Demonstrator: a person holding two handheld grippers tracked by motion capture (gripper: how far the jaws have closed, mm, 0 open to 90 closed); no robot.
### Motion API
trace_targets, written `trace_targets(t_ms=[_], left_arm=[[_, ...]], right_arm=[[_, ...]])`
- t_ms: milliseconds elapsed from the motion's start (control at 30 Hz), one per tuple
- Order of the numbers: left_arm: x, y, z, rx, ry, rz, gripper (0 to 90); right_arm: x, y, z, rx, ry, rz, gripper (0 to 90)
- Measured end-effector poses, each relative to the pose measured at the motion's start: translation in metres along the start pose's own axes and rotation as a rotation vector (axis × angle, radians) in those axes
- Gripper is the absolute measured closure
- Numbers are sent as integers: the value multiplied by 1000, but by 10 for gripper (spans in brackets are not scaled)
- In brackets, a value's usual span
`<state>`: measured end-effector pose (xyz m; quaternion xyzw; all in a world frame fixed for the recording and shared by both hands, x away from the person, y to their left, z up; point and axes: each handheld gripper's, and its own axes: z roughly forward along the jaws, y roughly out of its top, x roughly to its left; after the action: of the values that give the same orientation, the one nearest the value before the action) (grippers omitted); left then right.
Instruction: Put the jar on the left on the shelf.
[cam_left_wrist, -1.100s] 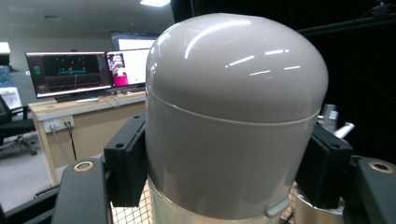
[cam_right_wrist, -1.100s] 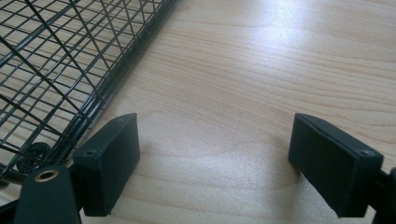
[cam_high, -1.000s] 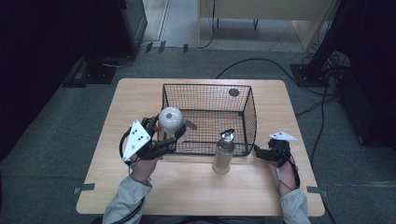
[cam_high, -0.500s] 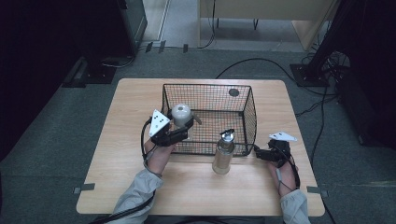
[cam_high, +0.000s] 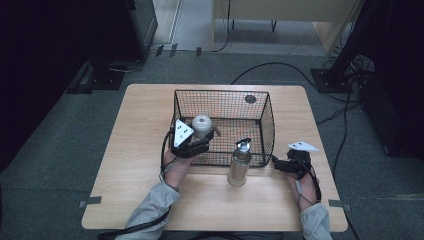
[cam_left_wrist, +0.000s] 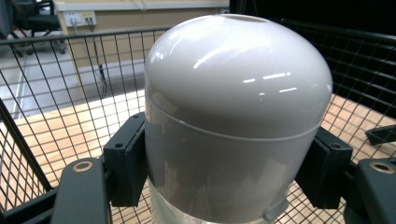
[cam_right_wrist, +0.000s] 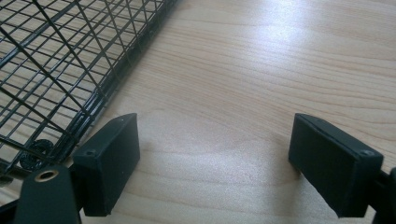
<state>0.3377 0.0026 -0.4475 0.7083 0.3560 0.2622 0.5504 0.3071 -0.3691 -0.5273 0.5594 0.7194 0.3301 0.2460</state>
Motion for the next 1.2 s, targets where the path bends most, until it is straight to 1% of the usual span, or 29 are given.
trace_targets(t_ms=[167,233,367,533,600,700,833,1000,1067,1200], left_arm=[[-1,-5,5,18,-2,0,294],[-3,-6,6,16,0,15,294],[-2,-7,5,17,-7,19,293],[-1,-9,3,16,-18,41,292],[0,-9,2,14,-19,39,292],[3,-9,1,15,-22,19,291],[5,-9,1,22,-27,25,291],[8,-8,-1,26,-29,16,291],[8,-8,-1,29,-38,20,291],[9,-8,-2,34,-38,23,289]], right_arm=[[0,0,0,0,0,0,161],[0,0,0,0,0,0,161],[0,0,0,-1,-1,-2,161],[0,0,0,0,1,-1,162],[0,0,0,-1,0,-3,161],[0,0,0,-1,0,-3,161],[0,0,0,-1,0,-3,161],[0,0,0,0,0,-2,161],[0,0,0,0,0,-2,161],[0,0,0,0,0,-2,161]])
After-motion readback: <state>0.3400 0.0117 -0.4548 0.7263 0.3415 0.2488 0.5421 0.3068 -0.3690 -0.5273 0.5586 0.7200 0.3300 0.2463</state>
